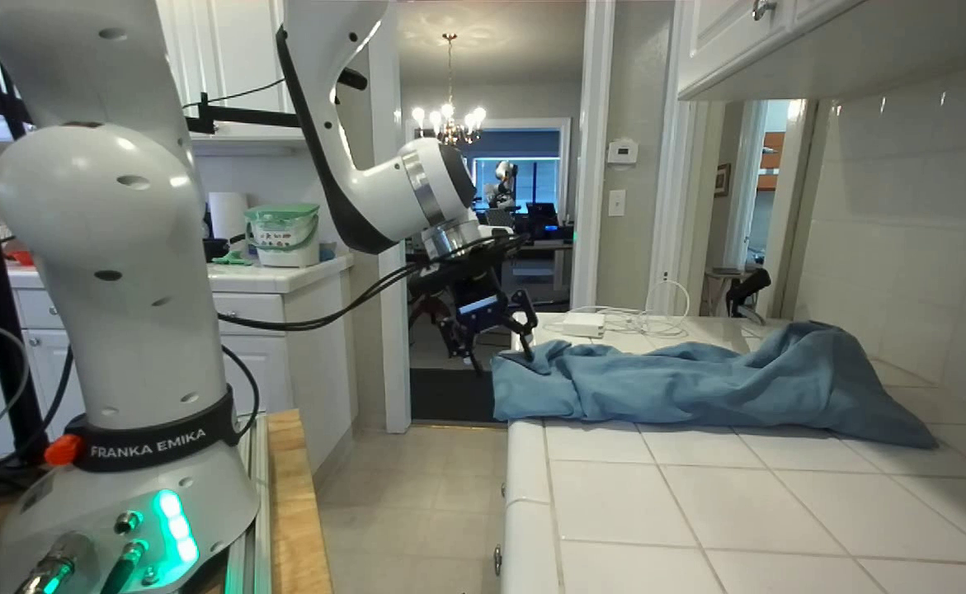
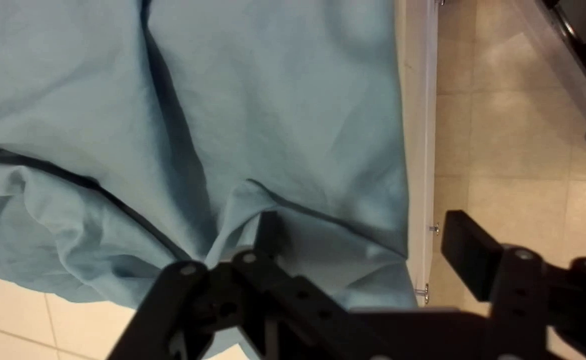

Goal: Fold the blue cloth in half from bottom to top.

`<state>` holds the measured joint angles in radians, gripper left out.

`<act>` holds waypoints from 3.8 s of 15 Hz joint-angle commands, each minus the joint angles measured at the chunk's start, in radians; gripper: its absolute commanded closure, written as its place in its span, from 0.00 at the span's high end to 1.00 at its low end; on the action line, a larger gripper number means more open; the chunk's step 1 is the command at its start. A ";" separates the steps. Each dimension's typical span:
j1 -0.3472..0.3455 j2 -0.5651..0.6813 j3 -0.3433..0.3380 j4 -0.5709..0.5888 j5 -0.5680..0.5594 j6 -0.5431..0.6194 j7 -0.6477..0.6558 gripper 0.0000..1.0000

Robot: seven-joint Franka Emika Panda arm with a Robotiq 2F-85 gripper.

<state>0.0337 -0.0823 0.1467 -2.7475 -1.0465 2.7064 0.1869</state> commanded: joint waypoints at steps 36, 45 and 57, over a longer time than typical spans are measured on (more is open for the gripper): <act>0.342 -0.421 -0.147 0.223 1.054 -0.510 -0.904 0.01; 0.383 -0.404 -0.121 0.272 1.207 -0.571 -1.006 0.01; 0.222 -0.400 -0.194 0.264 1.109 -0.580 -1.069 0.01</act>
<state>0.3458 -0.4874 0.0047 -2.4965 0.1290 2.1513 -0.8292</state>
